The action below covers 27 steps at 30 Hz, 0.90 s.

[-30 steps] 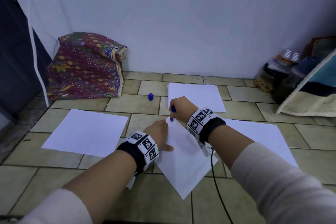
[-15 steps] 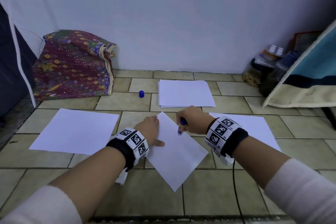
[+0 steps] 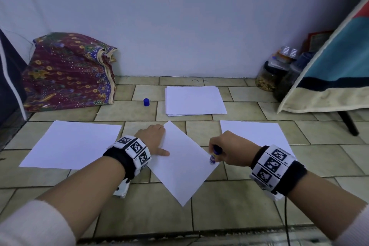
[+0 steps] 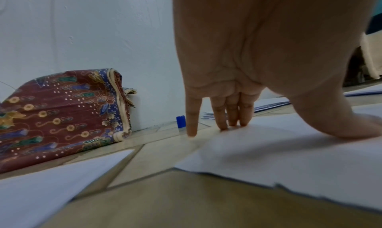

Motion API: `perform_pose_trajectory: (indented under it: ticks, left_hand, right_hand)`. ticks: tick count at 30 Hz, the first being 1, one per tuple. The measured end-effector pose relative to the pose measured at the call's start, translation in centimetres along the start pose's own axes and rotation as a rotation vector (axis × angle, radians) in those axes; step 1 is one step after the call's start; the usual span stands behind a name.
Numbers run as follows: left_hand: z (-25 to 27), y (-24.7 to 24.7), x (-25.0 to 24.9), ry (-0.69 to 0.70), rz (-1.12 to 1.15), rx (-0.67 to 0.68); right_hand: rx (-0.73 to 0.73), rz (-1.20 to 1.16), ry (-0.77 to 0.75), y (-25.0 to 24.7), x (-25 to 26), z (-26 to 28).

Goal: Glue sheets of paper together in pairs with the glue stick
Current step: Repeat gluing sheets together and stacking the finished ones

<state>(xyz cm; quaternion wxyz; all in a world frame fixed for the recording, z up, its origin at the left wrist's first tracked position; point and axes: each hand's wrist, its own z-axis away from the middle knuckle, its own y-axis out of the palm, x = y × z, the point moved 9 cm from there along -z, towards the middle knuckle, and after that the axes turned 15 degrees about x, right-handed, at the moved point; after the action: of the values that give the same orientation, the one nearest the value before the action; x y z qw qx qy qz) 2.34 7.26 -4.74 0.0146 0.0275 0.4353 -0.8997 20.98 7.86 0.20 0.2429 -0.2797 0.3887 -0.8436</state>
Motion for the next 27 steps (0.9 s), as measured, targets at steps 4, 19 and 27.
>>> perform_pose_trajectory:
  ticks: [4, 19, 27]
  left_hand:
    - [-0.1, -0.2, 0.8, 0.046, -0.067, 0.058]
    - [0.2, 4.3, 4.1, 0.036, 0.117, 0.141]
    - [-1.1, 4.1, 4.3, 0.019, 0.020, -0.041]
  right_hand:
    - [-0.109, -0.109, 0.019, -1.7, -2.0, 1.0]
    - [-0.235, -1.464, -0.232, -4.1, -1.0, -7.0]
    - [-0.346, -0.693, 0.042, -7.3, 3.3, -13.8]
